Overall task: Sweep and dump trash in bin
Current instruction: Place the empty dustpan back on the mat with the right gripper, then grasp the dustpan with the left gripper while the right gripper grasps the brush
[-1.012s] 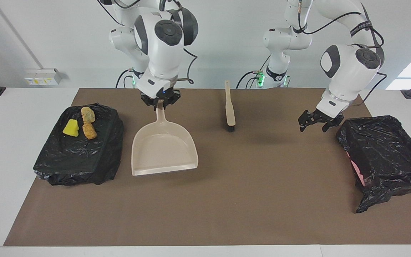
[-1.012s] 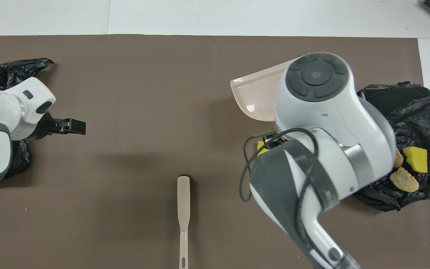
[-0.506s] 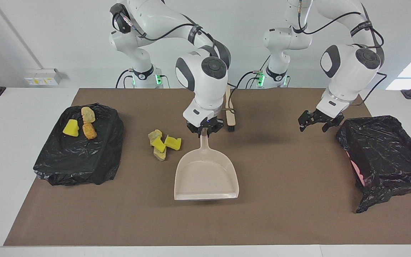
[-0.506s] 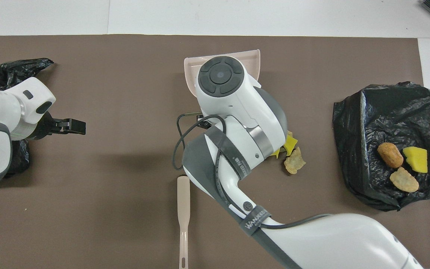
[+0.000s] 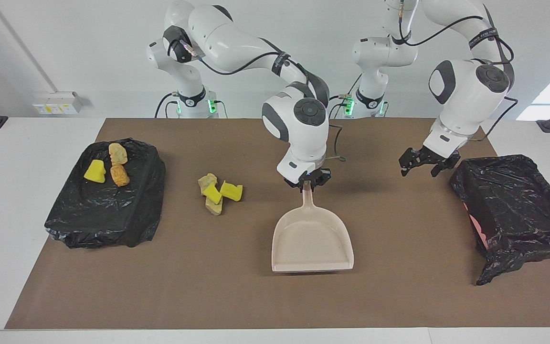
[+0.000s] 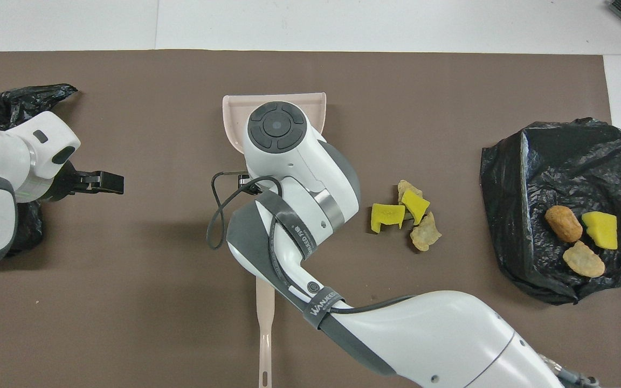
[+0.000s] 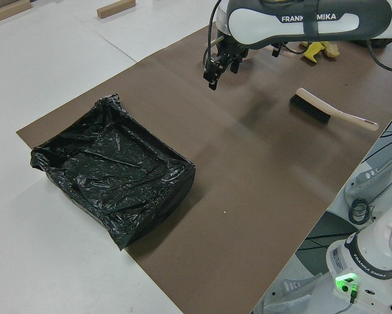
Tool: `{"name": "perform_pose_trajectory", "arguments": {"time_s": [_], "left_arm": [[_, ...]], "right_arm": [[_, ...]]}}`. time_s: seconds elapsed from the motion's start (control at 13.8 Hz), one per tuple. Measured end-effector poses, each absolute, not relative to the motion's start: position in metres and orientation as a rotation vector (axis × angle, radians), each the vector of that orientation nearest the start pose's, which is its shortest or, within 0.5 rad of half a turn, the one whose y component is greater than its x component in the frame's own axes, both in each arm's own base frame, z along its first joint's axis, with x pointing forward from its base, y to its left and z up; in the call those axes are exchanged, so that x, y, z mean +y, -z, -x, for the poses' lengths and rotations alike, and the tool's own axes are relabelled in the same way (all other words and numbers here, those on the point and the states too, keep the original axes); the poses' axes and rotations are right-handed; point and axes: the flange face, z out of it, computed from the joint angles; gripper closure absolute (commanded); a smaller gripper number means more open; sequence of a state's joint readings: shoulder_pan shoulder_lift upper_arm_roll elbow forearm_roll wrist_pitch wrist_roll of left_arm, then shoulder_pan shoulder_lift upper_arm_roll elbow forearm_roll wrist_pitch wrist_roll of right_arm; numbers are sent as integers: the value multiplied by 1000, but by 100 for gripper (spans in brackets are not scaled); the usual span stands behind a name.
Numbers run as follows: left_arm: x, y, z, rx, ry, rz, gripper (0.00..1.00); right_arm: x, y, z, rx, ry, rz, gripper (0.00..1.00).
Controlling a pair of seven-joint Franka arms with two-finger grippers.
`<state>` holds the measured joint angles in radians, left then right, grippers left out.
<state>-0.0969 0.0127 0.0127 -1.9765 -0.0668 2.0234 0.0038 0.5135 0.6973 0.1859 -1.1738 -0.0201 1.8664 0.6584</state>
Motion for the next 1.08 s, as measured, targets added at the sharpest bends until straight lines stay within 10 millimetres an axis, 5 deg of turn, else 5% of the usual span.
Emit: {"name": "perform_pose_trajectory", "arguments": {"time_s": [0.43, 0.51, 0.58, 0.65, 0.87, 1.08], "left_arm": [[-51, -463, -560, 96, 51, 3201, 0], [-51, -463, -560, 96, 51, 3201, 0], [-51, -463, -560, 96, 51, 3201, 0], [-51, -463, -560, 96, 51, 3201, 0], [-51, -463, -560, 96, 51, 3201, 0], [-51, -463, -560, 96, 51, 3201, 0]], "right_arm": [[468, -346, -591, -20, -107, 3033, 98], [469, -347, -592, -15, -102, 3022, 72], [470, -347, -591, -7, -111, 3010, 24], [470, -347, -591, -2, -119, 3003, 0], [472, -358, -589, -6, -115, 2996, 0], [467, -399, -579, -23, -126, 3005, 0]]}}
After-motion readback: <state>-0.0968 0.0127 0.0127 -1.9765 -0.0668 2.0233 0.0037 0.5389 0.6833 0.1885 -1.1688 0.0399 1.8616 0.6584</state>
